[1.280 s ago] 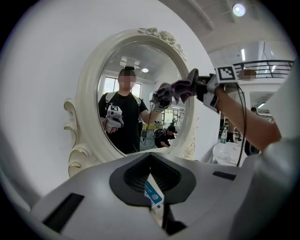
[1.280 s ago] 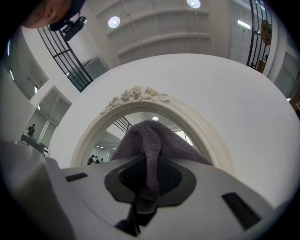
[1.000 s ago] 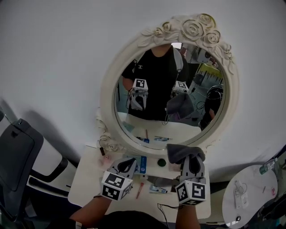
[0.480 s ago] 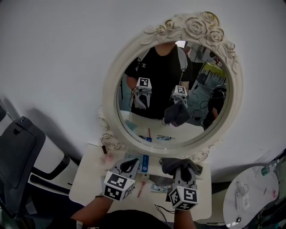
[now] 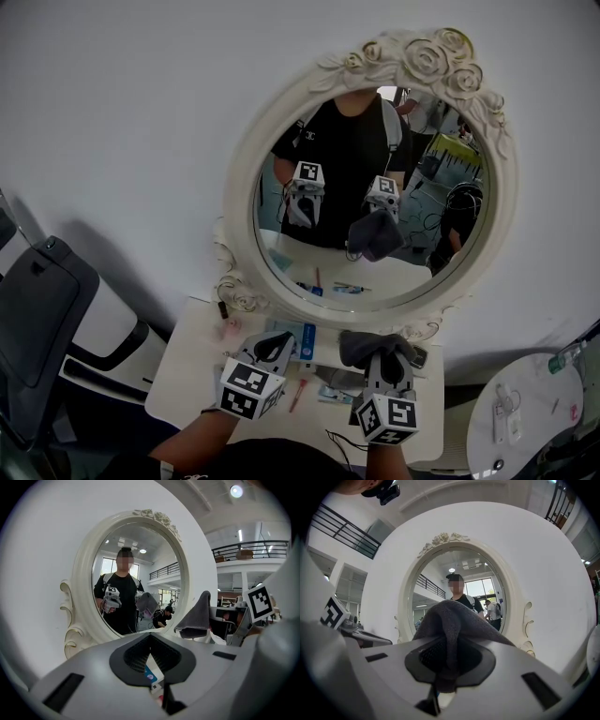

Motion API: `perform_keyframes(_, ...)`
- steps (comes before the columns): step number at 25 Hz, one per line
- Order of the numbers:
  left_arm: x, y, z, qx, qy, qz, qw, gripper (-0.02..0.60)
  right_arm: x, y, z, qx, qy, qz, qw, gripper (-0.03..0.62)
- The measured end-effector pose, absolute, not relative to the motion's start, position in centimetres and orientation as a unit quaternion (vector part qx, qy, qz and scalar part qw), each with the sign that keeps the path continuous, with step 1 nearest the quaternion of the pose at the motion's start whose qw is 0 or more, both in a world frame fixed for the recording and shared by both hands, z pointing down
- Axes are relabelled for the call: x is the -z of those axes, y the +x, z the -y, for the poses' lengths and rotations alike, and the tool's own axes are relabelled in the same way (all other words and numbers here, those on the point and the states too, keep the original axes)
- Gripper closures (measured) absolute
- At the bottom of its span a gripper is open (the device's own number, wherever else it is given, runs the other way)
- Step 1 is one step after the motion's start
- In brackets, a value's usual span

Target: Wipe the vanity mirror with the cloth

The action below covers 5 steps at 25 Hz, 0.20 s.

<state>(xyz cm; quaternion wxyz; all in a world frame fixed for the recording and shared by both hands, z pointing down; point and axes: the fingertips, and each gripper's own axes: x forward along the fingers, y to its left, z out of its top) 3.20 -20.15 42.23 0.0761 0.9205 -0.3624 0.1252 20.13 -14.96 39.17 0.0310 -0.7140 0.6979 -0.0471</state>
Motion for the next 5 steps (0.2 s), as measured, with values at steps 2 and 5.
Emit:
perform_keyframes(2,-42.23,3.18,20.15,-0.125,0.921,0.362,0.076,0.575,-39.12,19.95,14.95,0.046,-0.712,-0.7,0.031,0.551)
perform_keyframes(5,-42.26,3.21,20.19,-0.126,0.921,0.362,0.076,0.575,-39.28,19.83,15.05,0.049,-0.71,-0.702,0.03,0.551)
